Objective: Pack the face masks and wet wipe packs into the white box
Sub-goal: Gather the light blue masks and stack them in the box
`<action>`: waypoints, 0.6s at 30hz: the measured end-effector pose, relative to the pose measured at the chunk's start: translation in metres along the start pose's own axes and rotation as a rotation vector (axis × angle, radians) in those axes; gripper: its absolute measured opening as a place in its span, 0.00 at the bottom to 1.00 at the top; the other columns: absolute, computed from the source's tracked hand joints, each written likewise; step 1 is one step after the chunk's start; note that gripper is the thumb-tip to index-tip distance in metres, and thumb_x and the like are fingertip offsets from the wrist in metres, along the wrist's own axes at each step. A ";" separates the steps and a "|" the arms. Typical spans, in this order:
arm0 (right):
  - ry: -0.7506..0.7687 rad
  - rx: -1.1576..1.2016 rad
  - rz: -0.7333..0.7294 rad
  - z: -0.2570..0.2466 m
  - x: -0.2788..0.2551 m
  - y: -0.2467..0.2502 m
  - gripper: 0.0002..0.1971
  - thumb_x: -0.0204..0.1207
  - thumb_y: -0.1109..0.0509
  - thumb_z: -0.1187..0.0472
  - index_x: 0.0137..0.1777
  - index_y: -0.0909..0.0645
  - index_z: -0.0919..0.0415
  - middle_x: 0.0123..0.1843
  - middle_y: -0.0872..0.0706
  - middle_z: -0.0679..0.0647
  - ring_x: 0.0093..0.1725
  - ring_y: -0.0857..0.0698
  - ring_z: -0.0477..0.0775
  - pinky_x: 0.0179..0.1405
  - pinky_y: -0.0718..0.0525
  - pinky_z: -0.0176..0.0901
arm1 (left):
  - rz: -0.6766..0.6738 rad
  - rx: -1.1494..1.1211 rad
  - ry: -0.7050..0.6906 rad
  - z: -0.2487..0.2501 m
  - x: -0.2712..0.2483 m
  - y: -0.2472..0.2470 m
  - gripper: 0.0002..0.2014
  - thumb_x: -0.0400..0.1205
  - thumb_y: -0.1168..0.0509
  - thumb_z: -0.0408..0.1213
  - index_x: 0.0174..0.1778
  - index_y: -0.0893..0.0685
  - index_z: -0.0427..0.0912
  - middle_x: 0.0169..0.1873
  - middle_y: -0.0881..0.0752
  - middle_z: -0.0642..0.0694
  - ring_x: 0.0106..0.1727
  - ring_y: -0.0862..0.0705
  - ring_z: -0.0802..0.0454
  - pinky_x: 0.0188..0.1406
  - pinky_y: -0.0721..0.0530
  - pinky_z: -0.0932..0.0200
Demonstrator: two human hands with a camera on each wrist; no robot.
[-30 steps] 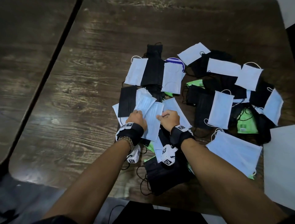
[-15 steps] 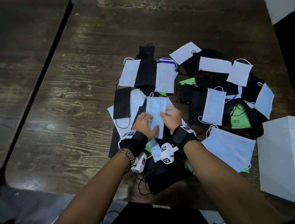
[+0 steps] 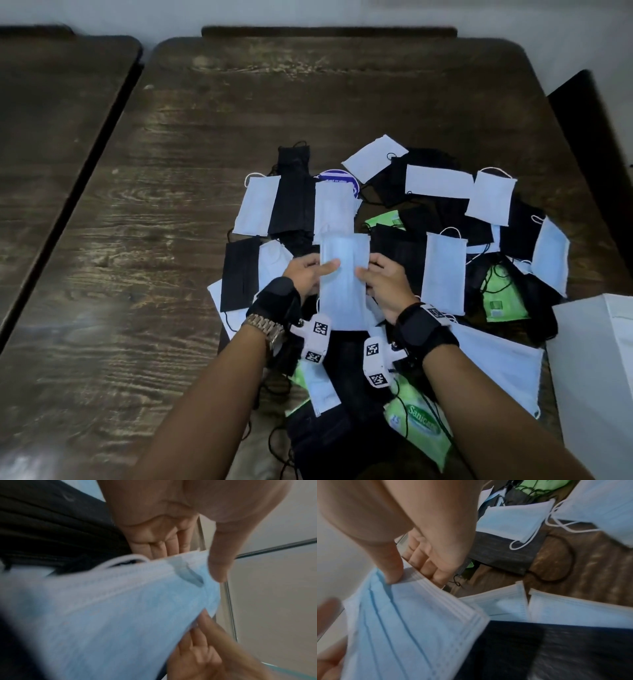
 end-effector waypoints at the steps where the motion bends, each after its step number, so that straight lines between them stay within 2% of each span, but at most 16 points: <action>1: 0.001 -0.030 0.006 -0.001 0.007 -0.003 0.08 0.80 0.29 0.71 0.58 0.16 0.69 0.52 0.08 0.61 0.47 0.09 0.55 0.40 0.13 0.43 | 0.029 -0.015 -0.009 -0.002 0.001 0.001 0.13 0.75 0.25 0.34 0.53 0.14 0.32 0.46 0.12 0.36 0.45 0.14 0.41 0.47 0.15 0.50; 4: -0.002 -0.167 0.131 -0.006 0.039 -0.015 0.05 0.79 0.27 0.65 0.52 0.15 0.67 0.45 0.10 0.62 0.39 0.12 0.53 0.35 0.12 0.46 | 0.246 -0.032 -0.043 -0.013 0.010 0.016 0.02 0.76 0.27 0.28 0.41 0.14 0.36 0.39 0.12 0.35 0.40 0.15 0.41 0.38 0.14 0.52; 5: -0.007 -0.213 0.190 -0.006 0.052 -0.018 0.05 0.78 0.27 0.64 0.50 0.16 0.65 0.44 0.10 0.62 0.36 0.11 0.54 0.34 0.10 0.50 | 0.307 0.009 -0.056 -0.017 0.012 0.023 0.02 0.76 0.27 0.30 0.39 0.14 0.38 0.38 0.13 0.35 0.39 0.16 0.42 0.39 0.15 0.50; 7: -0.028 -0.320 0.281 -0.008 0.081 -0.023 0.07 0.76 0.27 0.60 0.47 0.17 0.64 0.40 0.09 0.62 0.35 0.09 0.59 0.36 0.08 0.58 | 0.363 0.072 -0.076 -0.021 0.008 0.034 0.04 0.78 0.27 0.33 0.40 0.16 0.40 0.38 0.14 0.37 0.37 0.17 0.44 0.37 0.19 0.55; 8: -0.033 -0.380 0.309 -0.007 0.097 -0.024 0.11 0.74 0.27 0.57 0.45 0.17 0.67 0.38 0.09 0.63 0.34 0.09 0.61 0.35 0.08 0.61 | 0.370 0.069 -0.092 -0.022 0.003 0.038 0.05 0.78 0.28 0.34 0.46 0.16 0.40 0.40 0.13 0.37 0.37 0.17 0.45 0.36 0.19 0.57; 10: -0.047 -0.463 0.334 0.005 0.137 -0.021 0.21 0.68 0.28 0.49 0.41 0.18 0.72 0.34 0.10 0.65 0.32 0.10 0.64 0.34 0.09 0.64 | 0.360 0.038 -0.126 -0.024 -0.007 0.045 0.19 0.79 0.29 0.32 0.64 0.23 0.44 0.45 0.13 0.38 0.41 0.14 0.47 0.35 0.14 0.57; 12: -0.087 -0.502 0.341 0.013 0.163 -0.023 0.23 0.61 0.27 0.46 0.44 0.17 0.68 0.39 0.10 0.63 0.35 0.09 0.63 0.39 0.08 0.58 | 0.294 0.044 -0.185 -0.027 -0.015 0.051 0.31 0.80 0.30 0.31 0.76 0.32 0.58 0.49 0.14 0.39 0.48 0.13 0.45 0.46 0.11 0.51; 13: -0.102 -0.524 0.346 0.001 0.155 -0.028 0.21 0.60 0.27 0.48 0.43 0.17 0.66 0.40 0.10 0.61 0.36 0.10 0.62 0.40 0.09 0.52 | 0.266 0.073 -0.225 -0.029 -0.016 0.055 0.34 0.80 0.30 0.31 0.76 0.33 0.63 0.49 0.15 0.40 0.49 0.14 0.45 0.51 0.13 0.49; 15: -0.101 -0.555 0.364 -0.018 0.140 -0.037 0.12 0.64 0.25 0.57 0.31 0.25 0.62 0.34 0.18 0.57 0.33 0.17 0.60 0.35 0.17 0.43 | 0.244 0.184 -0.290 -0.031 -0.021 0.059 0.27 0.80 0.31 0.31 0.68 0.21 0.67 0.48 0.15 0.44 0.47 0.15 0.48 0.53 0.16 0.56; 16: -0.091 -0.552 0.372 -0.024 0.134 -0.040 0.14 0.66 0.25 0.60 0.27 0.28 0.61 0.32 0.21 0.57 0.32 0.21 0.61 0.33 0.20 0.44 | 0.254 0.230 -0.303 -0.028 -0.024 0.059 0.22 0.81 0.33 0.29 0.59 0.14 0.65 0.52 0.12 0.46 0.51 0.14 0.51 0.53 0.18 0.62; 17: -0.064 -0.551 0.382 -0.028 0.130 -0.041 0.14 0.66 0.25 0.62 0.26 0.27 0.63 0.32 0.20 0.59 0.33 0.20 0.64 0.34 0.18 0.46 | 0.290 0.268 -0.299 -0.026 -0.024 0.059 0.19 0.81 0.34 0.27 0.52 0.10 0.60 0.55 0.12 0.46 0.54 0.13 0.55 0.52 0.20 0.69; 18: -0.031 -0.549 0.403 -0.031 0.124 -0.042 0.11 0.66 0.25 0.62 0.29 0.22 0.67 0.34 0.16 0.61 0.36 0.16 0.67 0.37 0.14 0.49 | 0.324 0.285 -0.281 -0.024 -0.025 0.057 0.17 0.82 0.35 0.26 0.49 0.09 0.55 0.56 0.11 0.42 0.52 0.13 0.58 0.47 0.21 0.73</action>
Point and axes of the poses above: each hand's wrist, its own x-axis towards the middle knuckle, its own y-axis out of the back of the hand, z = x × y, the point moved 1 cm from there along x, towards the middle knuckle
